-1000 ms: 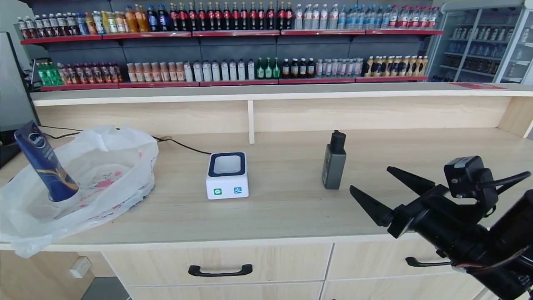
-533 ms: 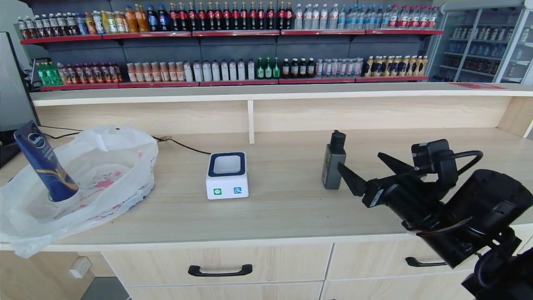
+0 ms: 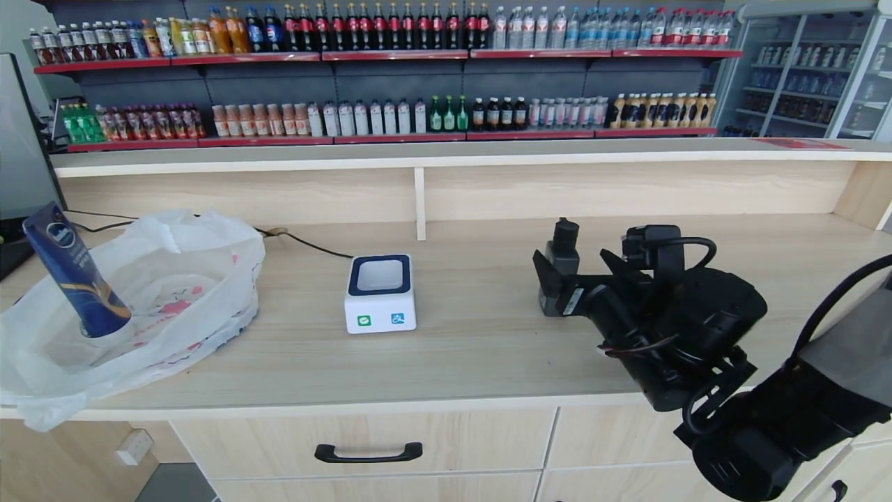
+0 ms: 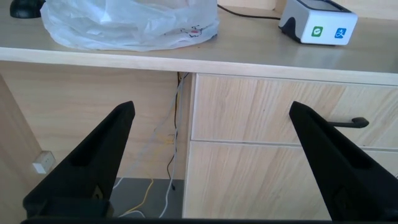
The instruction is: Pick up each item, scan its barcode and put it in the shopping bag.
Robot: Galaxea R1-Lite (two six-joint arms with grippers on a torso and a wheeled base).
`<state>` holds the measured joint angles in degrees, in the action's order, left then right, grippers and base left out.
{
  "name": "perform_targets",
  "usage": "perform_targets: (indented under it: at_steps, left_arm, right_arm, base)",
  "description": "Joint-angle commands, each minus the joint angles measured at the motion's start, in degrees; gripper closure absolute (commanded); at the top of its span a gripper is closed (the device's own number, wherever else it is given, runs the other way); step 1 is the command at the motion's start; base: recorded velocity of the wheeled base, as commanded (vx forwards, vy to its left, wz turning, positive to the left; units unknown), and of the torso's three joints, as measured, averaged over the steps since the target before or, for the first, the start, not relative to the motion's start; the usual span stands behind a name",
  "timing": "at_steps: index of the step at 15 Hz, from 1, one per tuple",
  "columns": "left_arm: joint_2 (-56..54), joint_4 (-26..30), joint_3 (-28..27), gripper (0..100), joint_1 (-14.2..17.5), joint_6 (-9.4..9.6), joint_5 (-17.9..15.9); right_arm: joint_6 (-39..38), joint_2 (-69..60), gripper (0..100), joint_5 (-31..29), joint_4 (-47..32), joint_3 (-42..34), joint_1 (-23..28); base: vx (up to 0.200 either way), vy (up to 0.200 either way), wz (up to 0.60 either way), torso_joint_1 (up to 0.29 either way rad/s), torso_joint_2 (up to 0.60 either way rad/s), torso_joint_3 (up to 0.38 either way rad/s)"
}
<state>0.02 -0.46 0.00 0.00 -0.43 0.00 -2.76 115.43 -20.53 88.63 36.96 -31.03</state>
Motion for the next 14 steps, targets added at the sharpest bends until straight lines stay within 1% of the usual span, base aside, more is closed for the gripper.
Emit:
perform_targets:
  at_steps: [1,6,7,9,14]
  left_arm:
    - [0.0,-0.1,0.0,0,0.0,-0.01,0.0]
    - [0.0,-0.2,0.0,0,0.0,0.08,0.1]
    - [0.0,-0.3,0.0,0,0.1,0.08,0.1]
    - [0.0,-0.6,0.0,0,0.1,-0.01,0.1]
    - [0.0,-0.6,0.0,0,0.1,0.08,0.1]
  right_arm:
    - [-0.3,3.7,0,-0.7,-0.7,3.8,0.3]
    - [-0.3,6.2,0,-0.7,-0.8,6.5,1.0]
    - [-0.4,7.0,0,-0.3,-1.1,7.7,1.9]
    - [-0.6,8.1,0,-0.3,-1.1,7.4,3.2]
    - [-1.2,9.7,0,-0.6,-1.0,7.6,3.3]
  base:
    - [0.0,0.0,0.0,0.0,0.0,0.0]
    - [0.0,0.0,0.0,0.0,0.0,0.0]
    - [0.0,0.0,0.0,0.0,0.0,0.0]
    - [0.0,0.0,0.0,0.0,0.0,0.0]
    - [0.0,0.0,0.0,0.0,0.0,0.0]
